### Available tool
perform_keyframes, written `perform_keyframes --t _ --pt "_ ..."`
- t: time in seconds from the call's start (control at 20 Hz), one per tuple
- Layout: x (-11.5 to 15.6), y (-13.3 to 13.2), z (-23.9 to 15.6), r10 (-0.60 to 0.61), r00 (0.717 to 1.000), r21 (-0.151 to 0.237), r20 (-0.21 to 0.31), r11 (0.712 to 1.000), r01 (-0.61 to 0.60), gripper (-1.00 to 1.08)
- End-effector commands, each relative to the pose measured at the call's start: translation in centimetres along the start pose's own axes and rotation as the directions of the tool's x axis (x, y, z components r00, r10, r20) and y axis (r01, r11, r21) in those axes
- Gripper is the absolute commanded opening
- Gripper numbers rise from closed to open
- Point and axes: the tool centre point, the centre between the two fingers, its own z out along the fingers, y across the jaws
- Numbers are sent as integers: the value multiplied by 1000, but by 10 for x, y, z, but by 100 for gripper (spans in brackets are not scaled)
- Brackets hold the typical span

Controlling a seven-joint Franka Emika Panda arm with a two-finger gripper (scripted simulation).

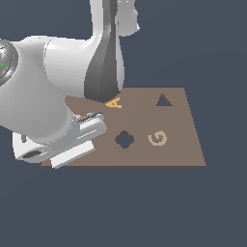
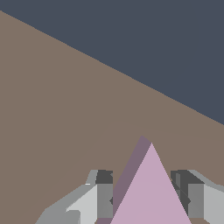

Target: Insert a designated object into the corresponding slot on a board.

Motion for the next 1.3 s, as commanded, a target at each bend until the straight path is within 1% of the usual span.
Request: perform_keyframes --t 0.0,0.4,0.65,0.85,1.0,1.15,1.25 --pt "0 0 0 0 1000 0 0 1000 0 -100" --pt "0 0 -3 -1 1000 1 1 1000 1 -100" --pt "5 -2 -3 -33 999 1 1 999 33 -100" --pt "15 -5 -3 -92 996 0 1 996 92 -100" --pt "26 -9 -3 -156 988 0 1 988 156 -100" --pt "38 -16 -4 -234 972 0 1 972 234 -100" --pt "48 -22 -4 -295 956 0 0 956 295 -100"
